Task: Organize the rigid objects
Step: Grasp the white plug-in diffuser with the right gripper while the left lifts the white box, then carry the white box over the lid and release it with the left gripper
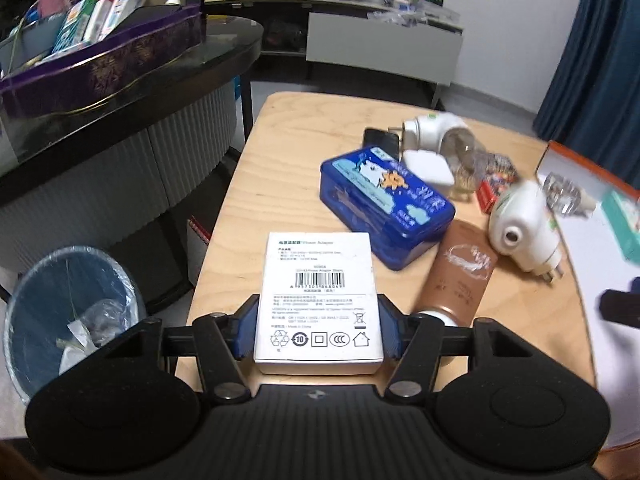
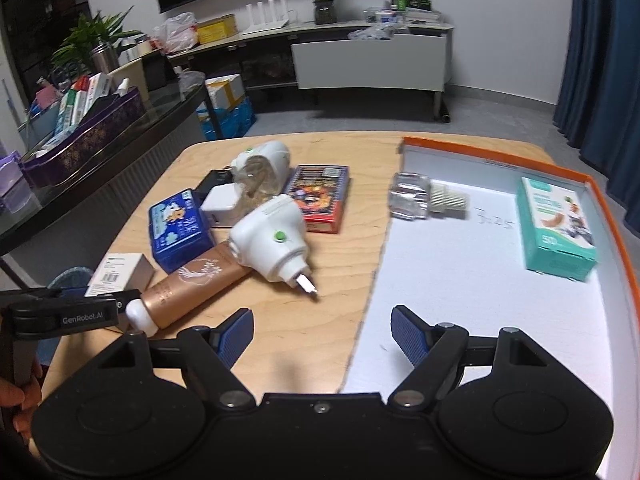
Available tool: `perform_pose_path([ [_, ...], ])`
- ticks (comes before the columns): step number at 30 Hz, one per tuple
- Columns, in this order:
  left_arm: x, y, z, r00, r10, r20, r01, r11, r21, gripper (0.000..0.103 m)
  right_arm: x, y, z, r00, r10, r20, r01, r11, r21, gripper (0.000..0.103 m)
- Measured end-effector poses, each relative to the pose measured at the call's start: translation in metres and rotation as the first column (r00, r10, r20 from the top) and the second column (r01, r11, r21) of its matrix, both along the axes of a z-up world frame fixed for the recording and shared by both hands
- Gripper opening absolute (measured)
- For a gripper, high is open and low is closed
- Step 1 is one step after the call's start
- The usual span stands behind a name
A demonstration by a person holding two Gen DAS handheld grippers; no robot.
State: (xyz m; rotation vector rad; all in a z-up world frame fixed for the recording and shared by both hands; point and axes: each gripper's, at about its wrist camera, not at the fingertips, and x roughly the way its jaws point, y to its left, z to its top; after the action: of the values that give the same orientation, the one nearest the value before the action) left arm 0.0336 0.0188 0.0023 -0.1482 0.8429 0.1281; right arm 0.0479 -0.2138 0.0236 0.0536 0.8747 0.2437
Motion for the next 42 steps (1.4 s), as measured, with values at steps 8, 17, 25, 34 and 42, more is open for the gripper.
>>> perform_pose_path([
  [8, -0.009, 0.004, 0.023, 0.999, 0.003, 0.053, -0.002, 1.000, -0.027, 0.060, 0.049, 0.023, -0.006, 0.988, 0.152, 0.034, -0.152, 0.988, 0.004, 0.095],
  [17, -0.012, 0.006, 0.033, 0.996, 0.012, 0.089, -0.009, 0.999, -0.040, 0.060, 0.090, 0.046, -0.034, 0.981, 0.190, -0.027, -0.190, 0.982, 0.003, 0.094],
  [25, -0.015, -0.004, 0.038, 0.994, -0.004, 0.106, 0.010, 0.998, -0.060, 0.060, 0.075, 0.038, -0.028, 0.985, 0.175, 0.005, -0.175, 0.984, 0.031, 0.079],
  [34, -0.021, -0.045, 0.062, 0.981, -0.100, 0.164, 0.112, 0.991, -0.070, 0.060, 0.030, -0.006, 0.018, 0.995, 0.032, 0.089, -0.034, 0.999, 0.028, 0.079],
  [42, -0.024, -0.116, 0.080, 0.950, -0.232, 0.209, 0.258, 0.960, -0.107, 0.060, -0.020, -0.070, 0.054, 0.979, -0.137, 0.153, 0.137, 0.990, 0.010, 0.079],
])
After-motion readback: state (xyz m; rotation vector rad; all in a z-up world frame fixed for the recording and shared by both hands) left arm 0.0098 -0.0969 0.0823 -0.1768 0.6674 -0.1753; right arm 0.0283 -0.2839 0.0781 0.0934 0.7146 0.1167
